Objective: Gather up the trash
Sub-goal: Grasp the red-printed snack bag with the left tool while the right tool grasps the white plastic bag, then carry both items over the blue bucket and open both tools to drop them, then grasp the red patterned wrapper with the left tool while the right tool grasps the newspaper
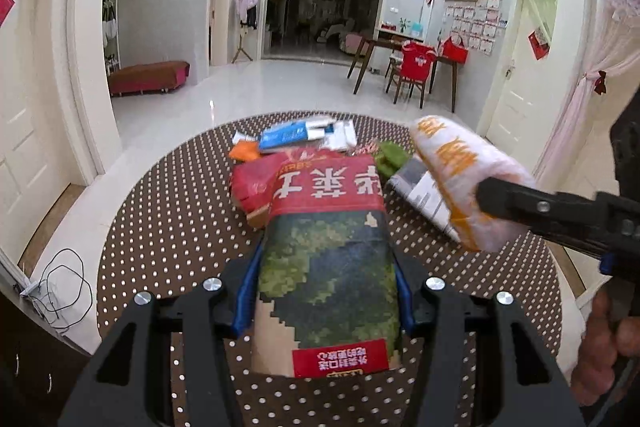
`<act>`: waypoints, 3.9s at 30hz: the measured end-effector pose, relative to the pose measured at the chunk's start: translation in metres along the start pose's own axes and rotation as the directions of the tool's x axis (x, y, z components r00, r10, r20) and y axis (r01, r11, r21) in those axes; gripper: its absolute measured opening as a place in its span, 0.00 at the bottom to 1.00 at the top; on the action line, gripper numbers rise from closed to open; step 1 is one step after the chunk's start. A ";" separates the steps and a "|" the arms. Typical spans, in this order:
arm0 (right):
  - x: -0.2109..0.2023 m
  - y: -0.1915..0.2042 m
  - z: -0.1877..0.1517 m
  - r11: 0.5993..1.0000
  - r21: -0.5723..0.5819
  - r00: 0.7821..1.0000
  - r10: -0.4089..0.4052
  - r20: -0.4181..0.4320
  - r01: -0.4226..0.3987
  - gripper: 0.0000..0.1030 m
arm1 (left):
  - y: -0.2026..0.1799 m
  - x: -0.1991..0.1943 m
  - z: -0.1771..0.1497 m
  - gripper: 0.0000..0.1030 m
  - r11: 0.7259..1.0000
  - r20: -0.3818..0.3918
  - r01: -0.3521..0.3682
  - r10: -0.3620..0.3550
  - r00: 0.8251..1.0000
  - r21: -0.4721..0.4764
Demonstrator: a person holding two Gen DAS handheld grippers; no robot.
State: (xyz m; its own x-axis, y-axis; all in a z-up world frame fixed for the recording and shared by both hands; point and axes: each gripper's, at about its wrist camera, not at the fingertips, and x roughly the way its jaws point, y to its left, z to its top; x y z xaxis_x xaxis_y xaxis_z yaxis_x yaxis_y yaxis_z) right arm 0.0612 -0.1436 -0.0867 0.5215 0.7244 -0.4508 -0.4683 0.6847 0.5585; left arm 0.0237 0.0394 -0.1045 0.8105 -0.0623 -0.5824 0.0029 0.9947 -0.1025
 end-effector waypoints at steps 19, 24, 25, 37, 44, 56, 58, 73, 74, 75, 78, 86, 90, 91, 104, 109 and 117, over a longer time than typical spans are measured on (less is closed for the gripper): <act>-0.192 -0.207 -0.059 0.762 0.405 0.820 -0.570 0.051 0.505 0.30 | -0.232 0.056 0.029 0.52 0.873 -0.143 0.421 -0.397 0.907 0.246; -0.183 -0.287 -0.103 0.677 0.524 0.827 -0.554 -0.100 0.517 0.31 | -0.301 0.091 0.008 0.53 0.823 -0.263 0.481 -0.413 0.872 0.303; -0.181 -0.299 -0.111 0.667 0.540 0.831 -0.544 -0.117 0.513 0.32 | -0.317 0.102 0.002 0.53 0.812 -0.299 0.493 -0.408 0.863 0.313; -0.205 -0.371 -0.157 0.524 0.746 0.858 -0.500 -0.119 0.410 0.80 | -0.415 0.205 -0.048 0.53 0.788 -0.549 0.504 -0.260 0.794 0.355; -0.258 -0.351 -0.146 0.529 0.741 0.796 -0.606 -0.011 0.414 0.85 | -0.439 0.247 -0.075 0.81 0.797 -0.618 0.477 -0.171 0.767 0.371; -0.269 -0.294 -0.105 0.572 0.674 0.717 -0.691 0.090 0.467 0.94 | -0.414 0.185 -0.037 0.90 0.801 -0.483 0.475 -0.273 0.832 0.365; -0.271 -0.284 -0.102 0.578 0.665 0.700 -0.705 0.114 0.473 0.94 | -0.405 0.162 -0.028 0.92 0.791 -0.436 0.490 -0.318 0.842 0.367; -0.238 -0.171 -0.038 0.696 0.486 0.674 -0.692 0.257 0.529 0.94 | -0.304 0.051 0.014 0.92 0.833 -0.134 0.416 -0.395 0.909 0.364; -0.230 -0.166 -0.036 0.701 0.475 0.679 -0.689 0.256 0.532 0.94 | -0.298 0.049 0.017 0.92 0.840 -0.122 0.404 -0.387 0.914 0.361; -0.222 -0.162 -0.034 0.709 0.461 0.686 -0.682 0.254 0.534 0.94 | -0.289 0.046 0.019 0.92 0.848 -0.110 0.393 -0.380 0.919 0.356; -0.196 -0.148 -0.024 0.737 0.417 0.713 -0.656 0.250 0.532 0.94 | -0.263 0.041 0.023 0.92 0.875 -0.075 0.356 -0.352 0.933 0.329; -0.126 -0.108 0.000 0.800 0.284 0.776 -0.591 0.221 0.528 0.94 | -0.176 0.031 0.033 0.92 0.945 0.010 0.209 -0.218 0.976 0.252; -0.092 -0.094 0.007 0.809 0.226 0.792 -0.582 0.184 0.543 0.94 | -0.127 0.039 0.036 0.92 0.972 0.034 0.104 -0.114 0.993 0.211; -0.082 -0.091 0.007 0.812 0.207 0.797 -0.579 0.173 0.545 0.94 | -0.116 0.040 0.035 0.92 0.976 0.037 0.075 -0.084 0.996 0.204; 0.014 -0.054 0.001 0.854 0.056 0.851 -0.521 0.068 0.518 0.94 | -0.026 0.084 0.031 0.95 0.941 0.019 -0.135 0.136 0.990 0.311; 0.029 -0.052 -0.001 0.843 0.009 0.843 -0.537 0.027 0.537 0.94 | -0.031 0.111 0.040 0.95 0.905 -0.011 -0.179 0.199 0.980 0.385; 0.062 -0.056 -0.003 0.820 -0.074 0.819 -0.571 -0.048 0.567 0.94 | -0.007 0.115 0.053 0.56 0.946 -0.049 -0.065 0.085 0.995 0.318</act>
State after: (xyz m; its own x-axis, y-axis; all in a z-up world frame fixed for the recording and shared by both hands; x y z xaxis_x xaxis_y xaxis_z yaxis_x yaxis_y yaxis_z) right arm 0.1176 -0.1368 -0.1478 0.6605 0.2064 -0.7219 -0.1409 0.9785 0.1509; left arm 0.1482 0.0293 -0.1282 0.7782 0.0183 -0.6277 0.1362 0.9709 0.1970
